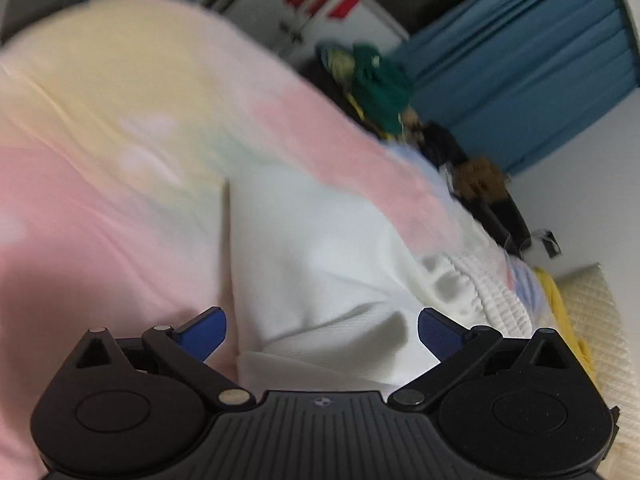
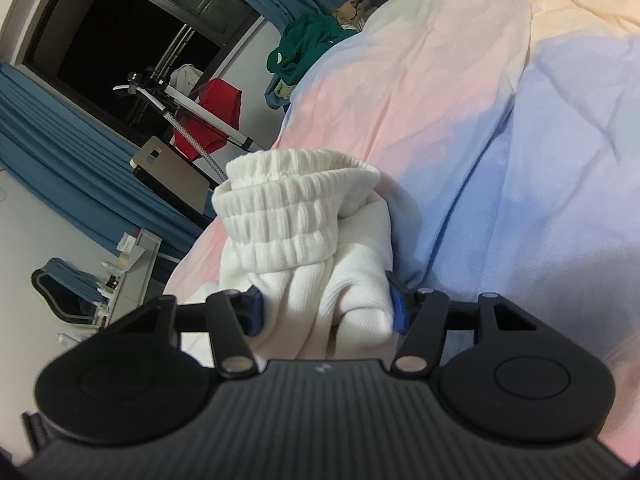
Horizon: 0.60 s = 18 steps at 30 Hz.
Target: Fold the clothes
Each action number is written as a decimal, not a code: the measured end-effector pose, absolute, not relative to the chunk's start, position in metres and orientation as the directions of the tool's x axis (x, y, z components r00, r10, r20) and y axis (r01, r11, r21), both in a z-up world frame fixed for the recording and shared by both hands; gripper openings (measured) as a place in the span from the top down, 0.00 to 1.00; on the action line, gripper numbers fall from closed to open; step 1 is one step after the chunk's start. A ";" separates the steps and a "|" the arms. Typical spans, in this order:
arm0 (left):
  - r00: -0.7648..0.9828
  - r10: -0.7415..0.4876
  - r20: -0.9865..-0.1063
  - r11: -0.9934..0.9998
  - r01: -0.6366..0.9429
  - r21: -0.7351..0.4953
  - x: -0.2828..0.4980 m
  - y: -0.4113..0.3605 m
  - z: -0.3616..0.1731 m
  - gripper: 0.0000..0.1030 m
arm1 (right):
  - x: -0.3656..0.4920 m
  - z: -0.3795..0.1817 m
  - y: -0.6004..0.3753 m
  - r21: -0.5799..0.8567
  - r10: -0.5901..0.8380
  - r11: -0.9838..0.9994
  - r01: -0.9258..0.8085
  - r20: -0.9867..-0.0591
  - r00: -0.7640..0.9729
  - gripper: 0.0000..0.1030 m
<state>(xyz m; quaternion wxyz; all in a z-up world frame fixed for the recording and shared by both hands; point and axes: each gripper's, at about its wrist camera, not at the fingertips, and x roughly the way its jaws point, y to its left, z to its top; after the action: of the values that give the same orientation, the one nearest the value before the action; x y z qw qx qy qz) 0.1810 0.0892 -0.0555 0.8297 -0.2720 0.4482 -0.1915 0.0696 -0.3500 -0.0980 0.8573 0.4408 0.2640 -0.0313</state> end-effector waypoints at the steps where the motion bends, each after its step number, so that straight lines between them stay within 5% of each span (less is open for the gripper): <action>1: 0.517 -0.553 -0.653 0.788 0.070 -0.612 0.184 0.088 -0.058 0.00 | 0.069 -0.098 -0.350 0.741 0.180 0.608 0.285 -0.478 0.860 0.42; 18: 0.438 -0.661 -0.609 0.704 0.082 -0.706 0.201 0.090 -0.100 0.02 | 0.077 -0.105 -0.348 0.753 0.138 0.573 0.324 -0.479 0.867 0.34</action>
<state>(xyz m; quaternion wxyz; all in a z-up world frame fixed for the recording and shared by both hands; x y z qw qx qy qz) 0.2006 0.0903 -0.1001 0.7911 -0.3048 0.4755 -0.2348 0.0768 -0.3479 -0.1047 0.8504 0.4588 0.2519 -0.0547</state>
